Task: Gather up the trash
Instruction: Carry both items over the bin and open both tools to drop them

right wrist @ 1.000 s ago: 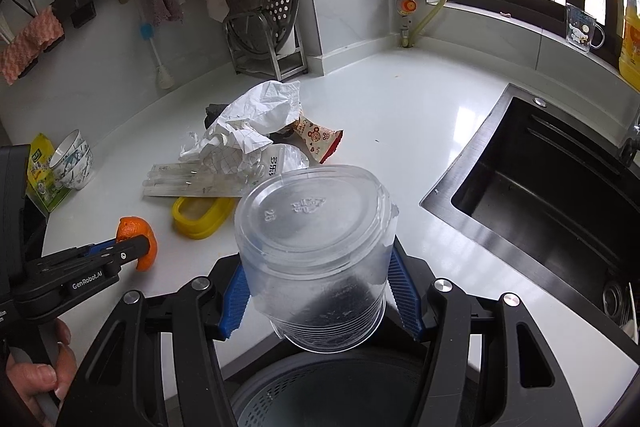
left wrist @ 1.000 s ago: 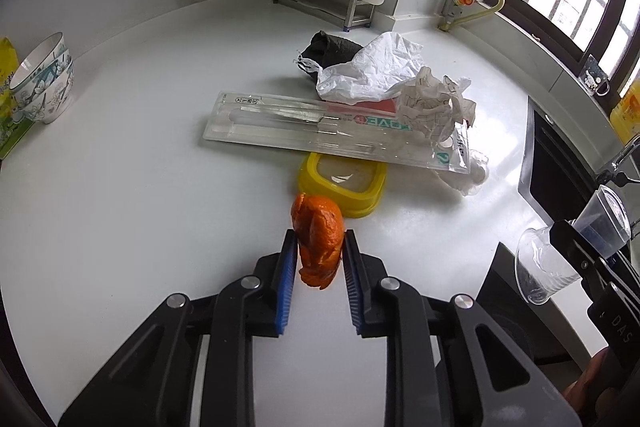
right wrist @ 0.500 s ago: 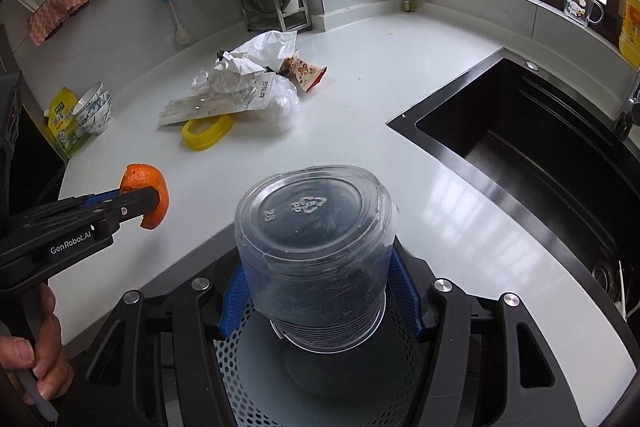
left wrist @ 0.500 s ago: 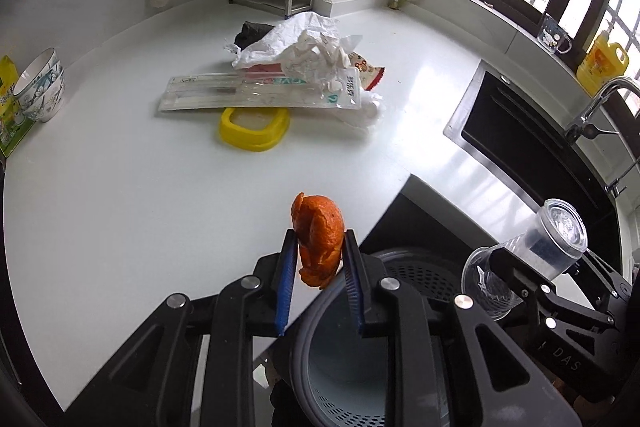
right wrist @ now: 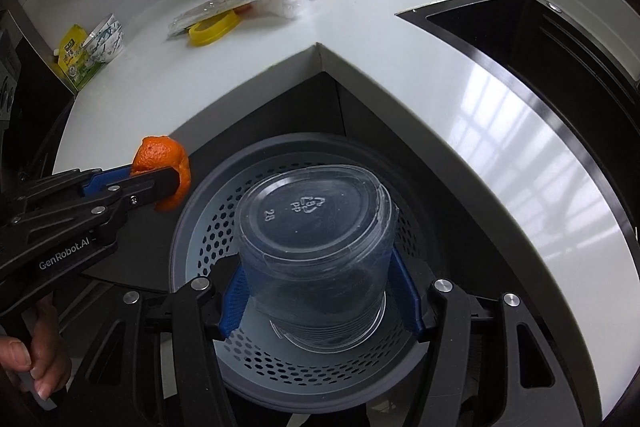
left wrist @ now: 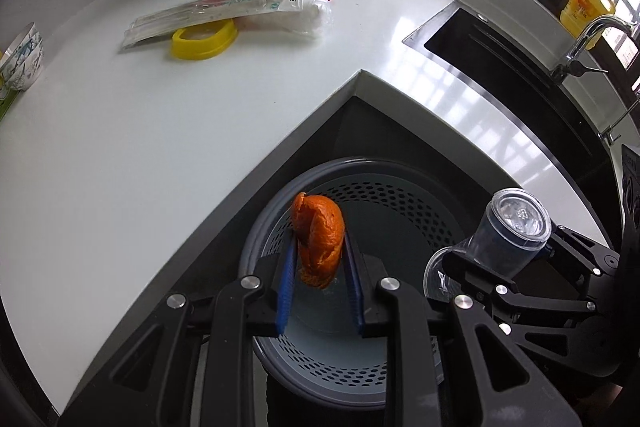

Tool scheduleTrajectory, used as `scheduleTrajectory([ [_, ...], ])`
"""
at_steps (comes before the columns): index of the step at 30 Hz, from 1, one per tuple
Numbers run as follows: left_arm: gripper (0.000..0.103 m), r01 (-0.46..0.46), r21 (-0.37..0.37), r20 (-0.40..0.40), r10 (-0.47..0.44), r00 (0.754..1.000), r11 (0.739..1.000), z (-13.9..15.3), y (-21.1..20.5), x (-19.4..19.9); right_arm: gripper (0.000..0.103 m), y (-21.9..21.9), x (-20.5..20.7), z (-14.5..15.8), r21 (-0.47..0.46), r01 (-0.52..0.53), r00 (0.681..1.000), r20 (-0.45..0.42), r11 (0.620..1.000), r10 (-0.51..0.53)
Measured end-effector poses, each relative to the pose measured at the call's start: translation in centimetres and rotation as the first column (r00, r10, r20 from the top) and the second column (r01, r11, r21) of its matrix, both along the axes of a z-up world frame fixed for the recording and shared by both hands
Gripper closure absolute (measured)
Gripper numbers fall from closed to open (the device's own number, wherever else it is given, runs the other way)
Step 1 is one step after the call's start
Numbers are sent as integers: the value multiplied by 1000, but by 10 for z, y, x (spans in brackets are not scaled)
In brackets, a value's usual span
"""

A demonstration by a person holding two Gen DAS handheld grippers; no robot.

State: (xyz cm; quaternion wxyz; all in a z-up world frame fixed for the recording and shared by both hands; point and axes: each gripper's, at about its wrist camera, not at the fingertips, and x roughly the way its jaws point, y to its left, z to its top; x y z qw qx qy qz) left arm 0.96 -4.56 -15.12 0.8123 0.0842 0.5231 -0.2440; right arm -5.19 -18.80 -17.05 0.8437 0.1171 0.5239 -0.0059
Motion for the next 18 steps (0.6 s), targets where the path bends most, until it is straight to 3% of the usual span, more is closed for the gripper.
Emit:
scheduleTrajectory([
  [9, 79, 9, 37, -52, -7, 999, 999, -26, -2, -8, 44, -2, -2, -31, 62, -13, 996, -92, 998, 18],
  [18, 72, -3, 77, -53, 7, 999, 997, -32, 0, -11, 43, 0, -5, -40, 73, -30, 991, -130, 997, 39],
])
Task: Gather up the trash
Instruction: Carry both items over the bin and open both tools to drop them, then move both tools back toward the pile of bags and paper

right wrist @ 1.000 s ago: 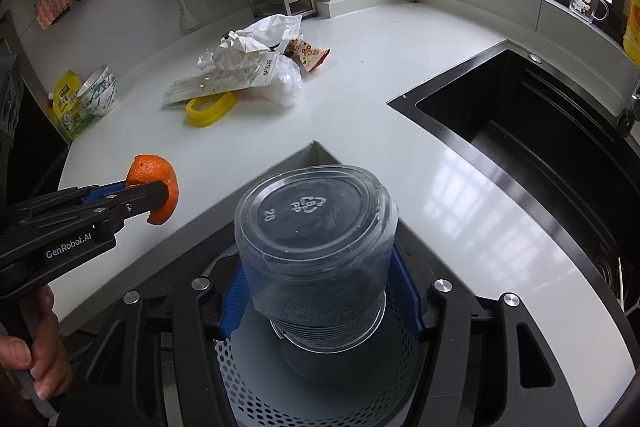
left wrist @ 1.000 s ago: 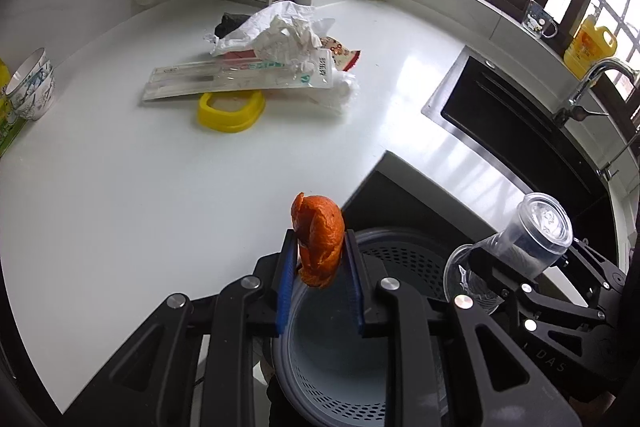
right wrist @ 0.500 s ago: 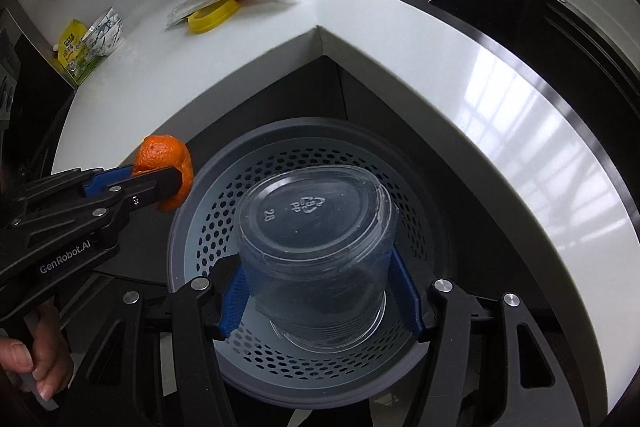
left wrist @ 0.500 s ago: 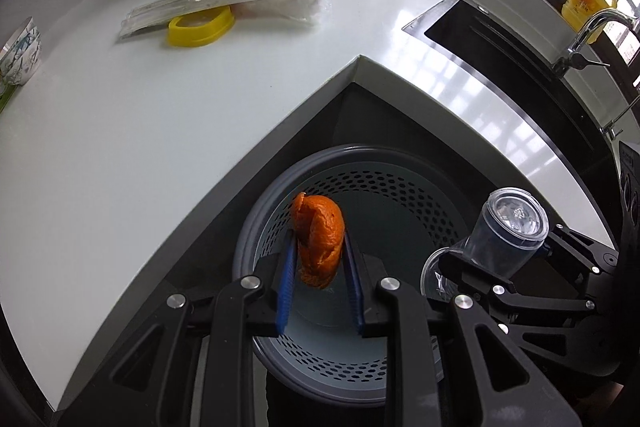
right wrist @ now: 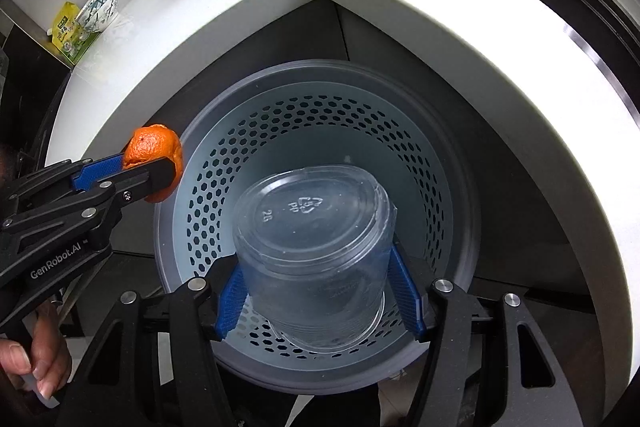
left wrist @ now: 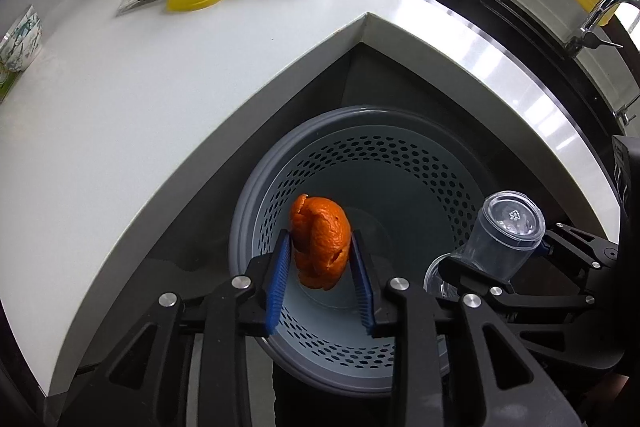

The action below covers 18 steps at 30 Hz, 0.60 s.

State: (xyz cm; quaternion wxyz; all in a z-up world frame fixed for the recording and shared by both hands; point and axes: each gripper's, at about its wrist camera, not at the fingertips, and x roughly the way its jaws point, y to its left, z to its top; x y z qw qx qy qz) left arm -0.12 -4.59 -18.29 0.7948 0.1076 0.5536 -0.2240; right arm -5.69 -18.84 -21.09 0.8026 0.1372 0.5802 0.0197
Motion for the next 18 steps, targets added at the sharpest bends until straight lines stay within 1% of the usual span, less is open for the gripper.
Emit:
scheduleTrajectory([
  [2, 70, -5, 5, -1, 5, 1000, 1000, 0, 0, 0, 42, 0, 1, 1, -2, -5, 1000, -3, 1000, 5],
  [3, 65, -9, 8, 1, 9, 1000, 1000, 1, 1, 0, 40, 0, 2, 1, -1, -6, 1000, -7, 1000, 6],
  [4, 53, -14, 10, 7, 14, 1000, 1000, 3, 2, -2, 37, -1, 4, 0, 0, -6, 1000, -13, 1000, 6],
  [5, 47, -21, 11, 19, 21, 1000, 1000, 5, 3, -2, 28, -2, 5, 0, -4, -1, 1000, -19, 1000, 1],
  [6, 38, -28, 8, 31, 27, 999, 1000, 8, 4, -3, 26, -3, 6, 1, -11, 8, 1000, -22, 1000, -8],
  [8, 37, -34, 4, 43, 33, 999, 999, 12, 6, -3, 26, -5, 8, 2, -10, 16, 999, -28, 1000, -16],
  [11, 37, -44, 16, 49, 43, 998, 999, 14, 7, -3, 26, -10, 5, 4, -14, 24, 999, -31, 1000, -24],
  [18, 37, -65, 18, 61, 64, 996, 998, 21, 12, -1, 26, -13, 3, 12, -18, 12, 1000, -10, 1000, -12],
])
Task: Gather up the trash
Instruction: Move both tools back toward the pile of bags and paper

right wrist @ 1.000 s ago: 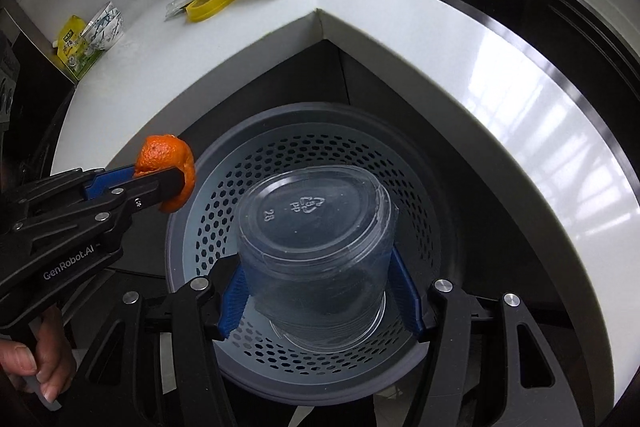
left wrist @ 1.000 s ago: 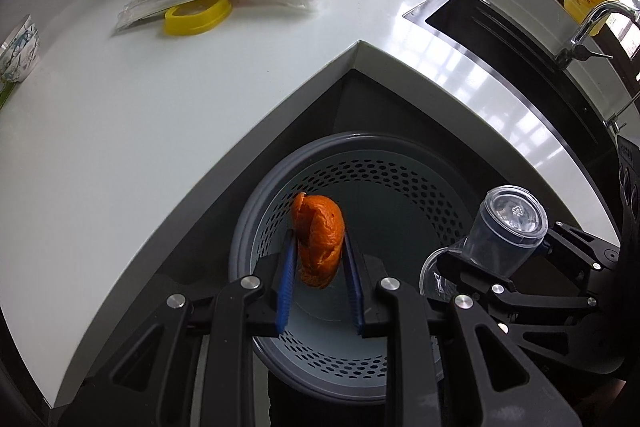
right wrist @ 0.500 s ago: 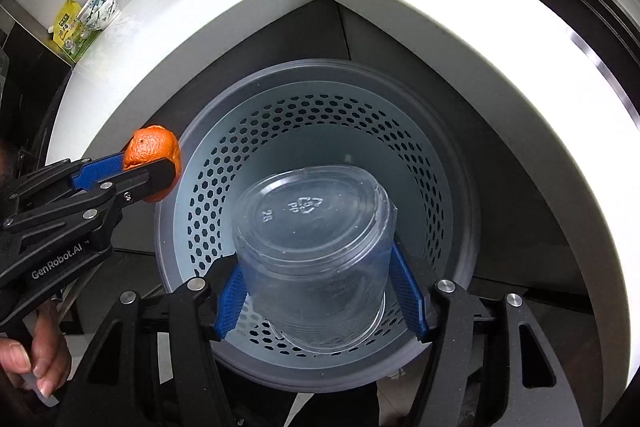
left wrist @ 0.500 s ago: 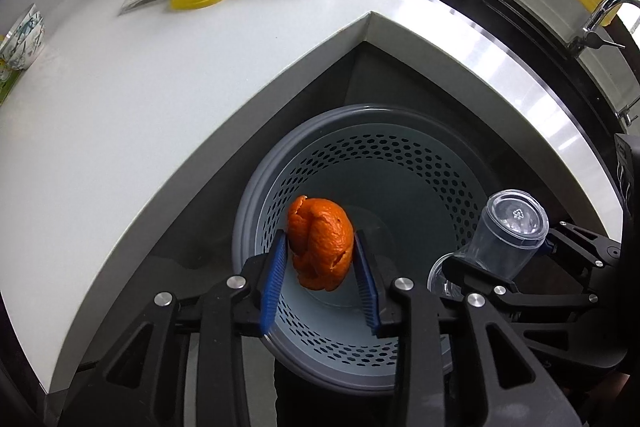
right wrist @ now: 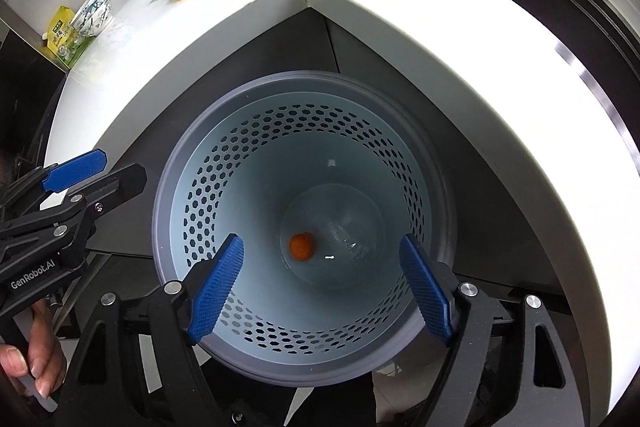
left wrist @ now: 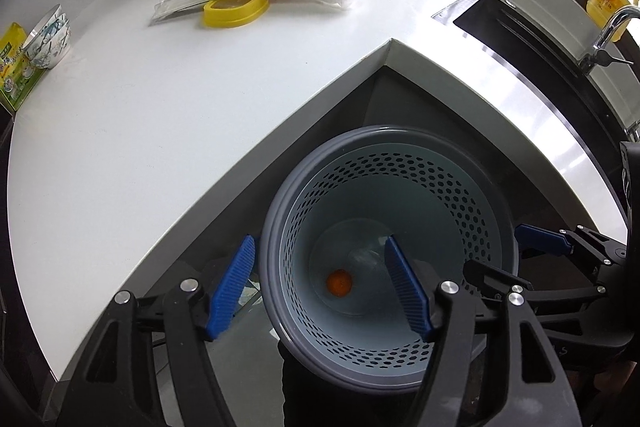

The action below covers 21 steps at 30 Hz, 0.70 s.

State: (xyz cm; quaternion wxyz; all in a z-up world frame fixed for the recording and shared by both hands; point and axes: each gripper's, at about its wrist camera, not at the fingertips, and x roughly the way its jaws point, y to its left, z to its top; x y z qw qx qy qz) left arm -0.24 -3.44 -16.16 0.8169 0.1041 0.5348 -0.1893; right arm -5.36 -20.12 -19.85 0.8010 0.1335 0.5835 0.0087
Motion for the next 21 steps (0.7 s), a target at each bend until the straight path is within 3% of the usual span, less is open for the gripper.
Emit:
scheduleTrajectory([
  [12, 34, -40, -14, 39, 40, 998, 999, 24, 3, -1, 26, -4, -4, 20, 4, -14, 999, 47, 1000, 14],
  [21, 32, -79, -27, 115, 82, 990, 996, 54, 6, 1, 26, -9, 3, 39, 15, -33, 994, 100, 999, 31],
])
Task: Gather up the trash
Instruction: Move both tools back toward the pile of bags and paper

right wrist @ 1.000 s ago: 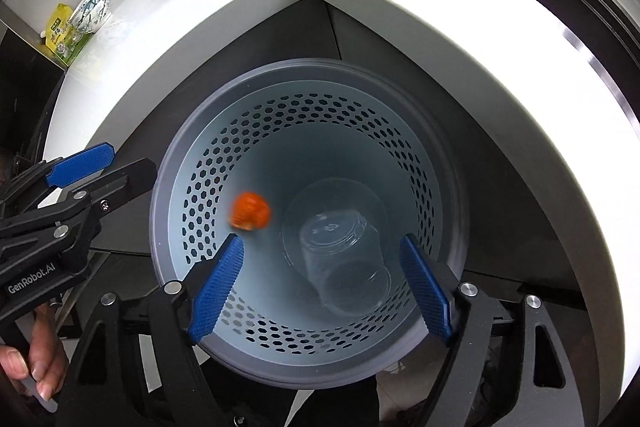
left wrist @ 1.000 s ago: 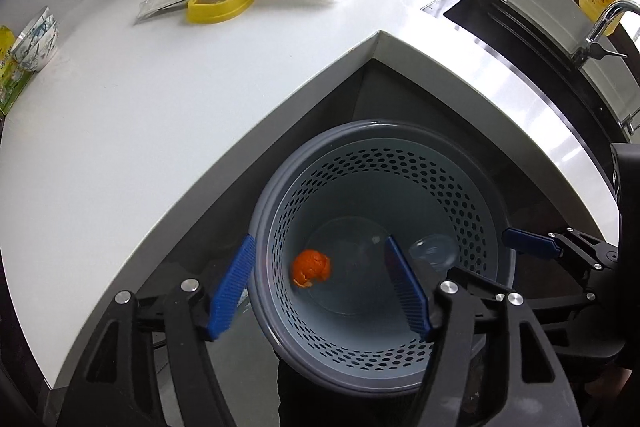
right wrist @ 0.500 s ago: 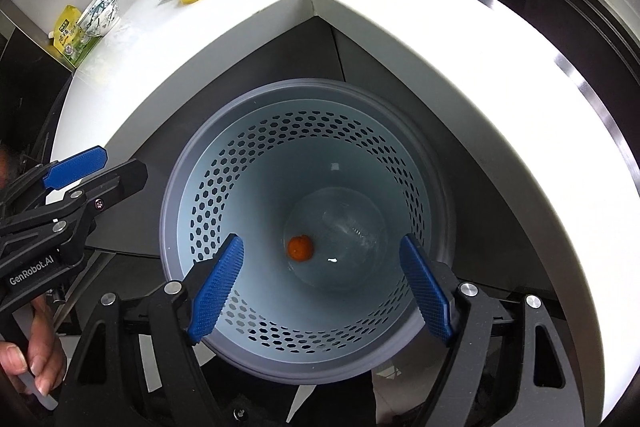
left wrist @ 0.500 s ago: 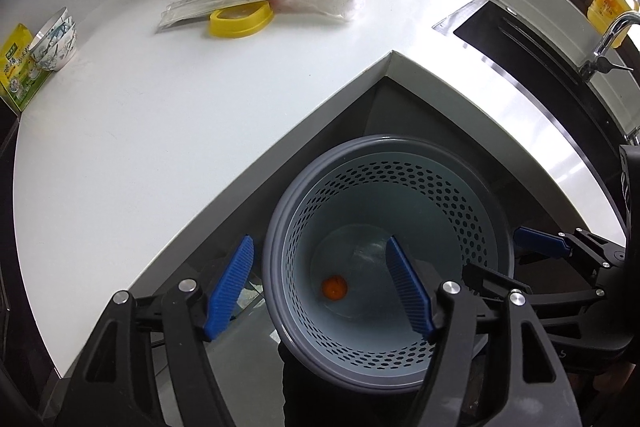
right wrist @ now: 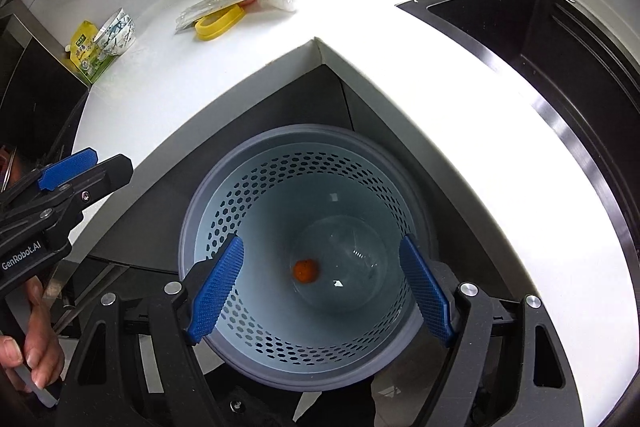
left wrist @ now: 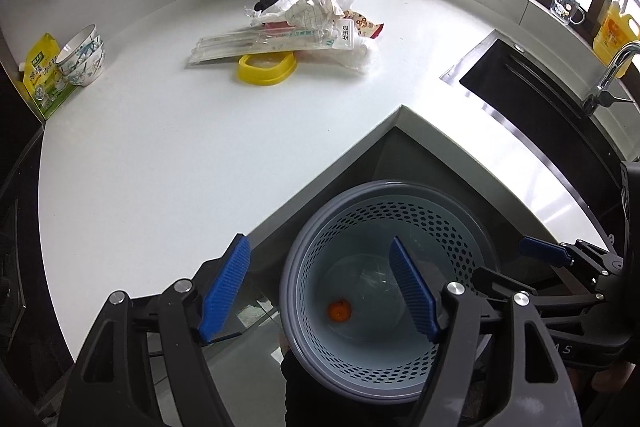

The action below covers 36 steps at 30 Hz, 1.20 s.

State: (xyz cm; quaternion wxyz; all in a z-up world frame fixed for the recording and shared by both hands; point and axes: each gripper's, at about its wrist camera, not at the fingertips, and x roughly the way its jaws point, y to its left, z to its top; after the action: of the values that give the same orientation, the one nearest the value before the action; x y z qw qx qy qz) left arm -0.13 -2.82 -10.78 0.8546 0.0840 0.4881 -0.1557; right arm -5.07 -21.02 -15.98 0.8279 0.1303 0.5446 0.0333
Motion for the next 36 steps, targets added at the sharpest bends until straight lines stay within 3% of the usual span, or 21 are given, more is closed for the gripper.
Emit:
scheduleTrajectory([
  [19, 21, -96, -62, 98, 102, 990, 993, 46, 35, 70, 26, 4, 64, 47, -2, 14, 994, 111, 1000, -14],
  [36, 20, -43, -99, 129, 56, 990, 994, 60, 67, 172, 26, 39, 168, 83, 3, 103, 973, 208, 995, -101],
])
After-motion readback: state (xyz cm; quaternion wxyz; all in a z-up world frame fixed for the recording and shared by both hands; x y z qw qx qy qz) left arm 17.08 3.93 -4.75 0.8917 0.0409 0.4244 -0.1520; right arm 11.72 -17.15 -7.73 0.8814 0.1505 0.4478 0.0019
